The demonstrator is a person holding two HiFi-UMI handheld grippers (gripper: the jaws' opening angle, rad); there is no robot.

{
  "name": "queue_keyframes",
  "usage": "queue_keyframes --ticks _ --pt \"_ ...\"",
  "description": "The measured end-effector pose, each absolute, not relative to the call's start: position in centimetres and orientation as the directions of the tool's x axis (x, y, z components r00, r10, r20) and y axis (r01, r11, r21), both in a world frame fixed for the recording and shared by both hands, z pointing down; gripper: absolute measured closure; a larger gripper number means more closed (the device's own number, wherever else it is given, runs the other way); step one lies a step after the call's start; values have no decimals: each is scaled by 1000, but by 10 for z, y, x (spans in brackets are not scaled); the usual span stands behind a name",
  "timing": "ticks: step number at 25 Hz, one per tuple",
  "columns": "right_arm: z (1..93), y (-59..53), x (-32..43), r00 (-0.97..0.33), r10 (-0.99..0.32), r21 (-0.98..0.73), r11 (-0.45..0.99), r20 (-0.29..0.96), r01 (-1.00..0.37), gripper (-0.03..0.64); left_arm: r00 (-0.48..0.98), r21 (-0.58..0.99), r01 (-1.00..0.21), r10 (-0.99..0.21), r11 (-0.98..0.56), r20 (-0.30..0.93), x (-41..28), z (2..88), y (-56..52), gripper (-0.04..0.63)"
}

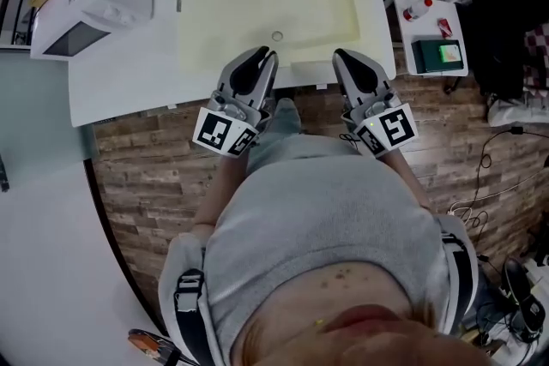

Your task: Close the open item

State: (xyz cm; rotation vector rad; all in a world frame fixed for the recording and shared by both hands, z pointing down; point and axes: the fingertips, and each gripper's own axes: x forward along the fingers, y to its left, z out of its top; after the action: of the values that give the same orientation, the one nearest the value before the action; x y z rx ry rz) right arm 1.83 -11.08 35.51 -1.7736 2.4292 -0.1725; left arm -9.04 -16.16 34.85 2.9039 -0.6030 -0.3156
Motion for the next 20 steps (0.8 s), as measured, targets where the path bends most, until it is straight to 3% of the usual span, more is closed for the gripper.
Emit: queue_keyframes --ticks 20 --pt "344 -224 43 -219 -976 -167 219 -23 -961 563 941 216 -257 -295 -942 -164 -54 338 -271 537"
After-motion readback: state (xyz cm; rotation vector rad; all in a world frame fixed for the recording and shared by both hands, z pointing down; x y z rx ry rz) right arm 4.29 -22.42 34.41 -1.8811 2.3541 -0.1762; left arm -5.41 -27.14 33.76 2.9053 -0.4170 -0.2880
